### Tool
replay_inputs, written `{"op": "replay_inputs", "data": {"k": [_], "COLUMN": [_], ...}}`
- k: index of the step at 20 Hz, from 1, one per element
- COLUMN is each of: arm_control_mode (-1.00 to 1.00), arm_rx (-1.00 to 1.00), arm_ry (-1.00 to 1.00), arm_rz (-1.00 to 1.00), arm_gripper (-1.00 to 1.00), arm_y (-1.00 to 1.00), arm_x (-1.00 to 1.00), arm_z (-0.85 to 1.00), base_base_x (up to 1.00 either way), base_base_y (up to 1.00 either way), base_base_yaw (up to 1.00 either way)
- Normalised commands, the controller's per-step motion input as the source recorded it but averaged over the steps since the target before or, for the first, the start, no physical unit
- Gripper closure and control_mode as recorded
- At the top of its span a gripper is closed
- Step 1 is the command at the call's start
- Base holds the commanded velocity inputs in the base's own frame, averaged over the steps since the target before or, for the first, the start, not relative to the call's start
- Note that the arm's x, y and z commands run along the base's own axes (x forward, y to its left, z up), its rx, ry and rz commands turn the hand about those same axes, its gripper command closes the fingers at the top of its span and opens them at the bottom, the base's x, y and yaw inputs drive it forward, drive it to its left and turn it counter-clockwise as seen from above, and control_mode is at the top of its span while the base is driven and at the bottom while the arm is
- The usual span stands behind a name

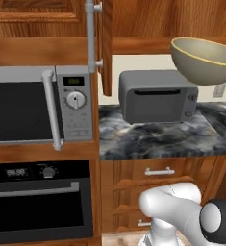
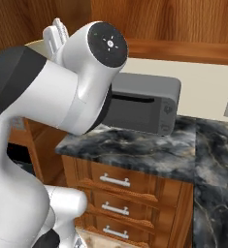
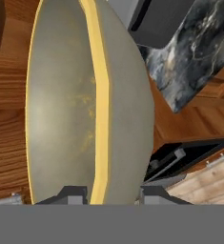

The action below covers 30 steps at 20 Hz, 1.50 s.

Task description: Move the bowls from the cabinet to the plates on the dining table.

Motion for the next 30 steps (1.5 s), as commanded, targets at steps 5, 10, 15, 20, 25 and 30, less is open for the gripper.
{"op": "replay_inputs", "data": {"k": [5, 10, 15, 20, 25, 30], "arm_control_mode": [1.00, 1.00, 1.00, 1.00, 1.00, 1.00], "arm_rx": [0.00, 0.00, 0.00, 0.00, 0.00, 0.00], "arm_ry": [0.00, 0.00, 0.00, 0.00, 0.00, 0.00], "arm_rz": [0.00, 0.00, 0.00, 0.00, 0.00, 0.00], "arm_gripper": [1.00, 1.00, 1.00, 1.00, 1.00, 1.00], "arm_y": [0.00, 0.00, 0.00, 0.00, 0.00, 0.00], "arm_x": [0.00, 0.00, 0.00, 0.00, 0.00, 0.00], "arm_z": [0.00, 0.00, 0.00, 0.00, 0.00, 0.00], "base_base_x": [-0.62, -0.62, -0.62, -0.62, -0.62, -0.62], "base_base_y": [0.05, 0.09, 0.12, 0.14, 0.19, 0.21], "base_base_yaw": [0.00, 0.00, 0.00, 0.00, 0.00, 0.00]}}
